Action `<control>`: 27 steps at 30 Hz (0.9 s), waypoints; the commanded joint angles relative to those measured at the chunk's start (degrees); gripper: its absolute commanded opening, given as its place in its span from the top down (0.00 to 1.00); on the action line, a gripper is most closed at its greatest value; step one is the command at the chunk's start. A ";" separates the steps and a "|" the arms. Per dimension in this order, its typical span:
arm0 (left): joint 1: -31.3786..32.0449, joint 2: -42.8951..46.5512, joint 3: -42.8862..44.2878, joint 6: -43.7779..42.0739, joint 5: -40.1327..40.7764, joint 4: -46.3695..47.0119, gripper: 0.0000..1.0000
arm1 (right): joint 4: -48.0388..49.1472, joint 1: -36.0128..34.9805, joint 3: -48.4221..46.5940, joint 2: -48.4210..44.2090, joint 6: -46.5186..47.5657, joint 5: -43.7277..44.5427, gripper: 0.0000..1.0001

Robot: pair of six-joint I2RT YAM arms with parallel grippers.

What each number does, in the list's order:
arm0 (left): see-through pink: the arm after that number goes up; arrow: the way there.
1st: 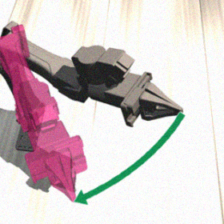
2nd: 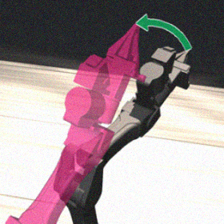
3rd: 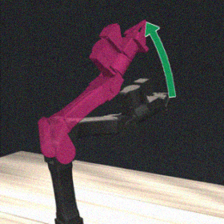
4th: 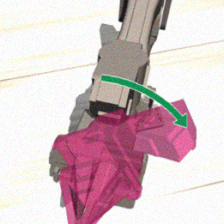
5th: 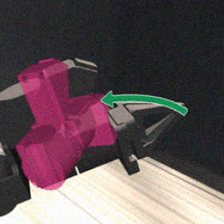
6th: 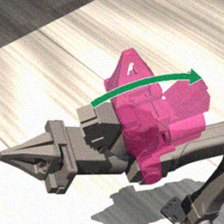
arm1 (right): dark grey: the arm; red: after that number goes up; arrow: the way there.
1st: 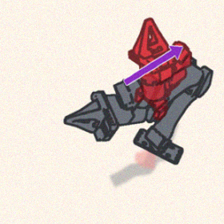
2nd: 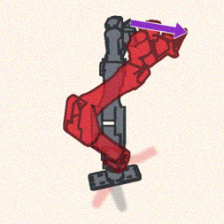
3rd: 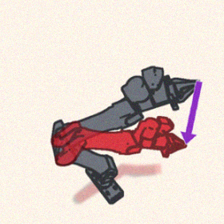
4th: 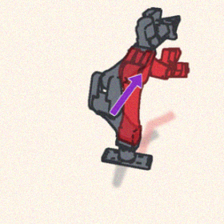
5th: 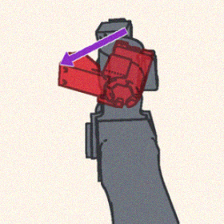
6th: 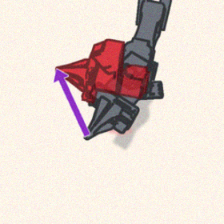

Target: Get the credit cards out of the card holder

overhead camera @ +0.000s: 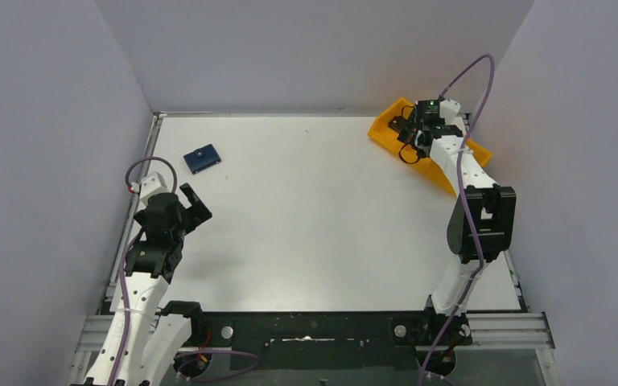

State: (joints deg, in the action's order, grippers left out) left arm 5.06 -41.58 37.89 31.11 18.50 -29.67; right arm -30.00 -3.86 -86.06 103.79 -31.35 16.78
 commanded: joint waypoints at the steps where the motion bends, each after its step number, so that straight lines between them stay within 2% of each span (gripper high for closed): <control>1: -0.66 0.99 0.41 0.61 0.60 4.62 0.03 | 1.85 -0.48 -10.64 6.52 0.36 6.31 0.02; 9: -1.06 1.55 0.28 0.79 1.35 5.15 0.03 | 0.63 -0.63 -23.77 17.84 -0.02 6.93 0.02; 21: -1.45 1.65 -0.01 0.96 0.45 5.68 0.03 | -0.09 -0.58 -27.78 24.93 1.12 2.07 0.00; 27: -1.46 1.70 -0.01 0.97 0.41 5.76 0.03 | -0.19 -0.81 -27.14 25.90 0.88 0.68 0.04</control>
State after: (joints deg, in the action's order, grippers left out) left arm 3.99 -40.40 37.26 31.42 19.05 -27.20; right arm -30.76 -4.23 -111.33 129.60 -30.37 18.04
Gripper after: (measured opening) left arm 0.974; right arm 0.974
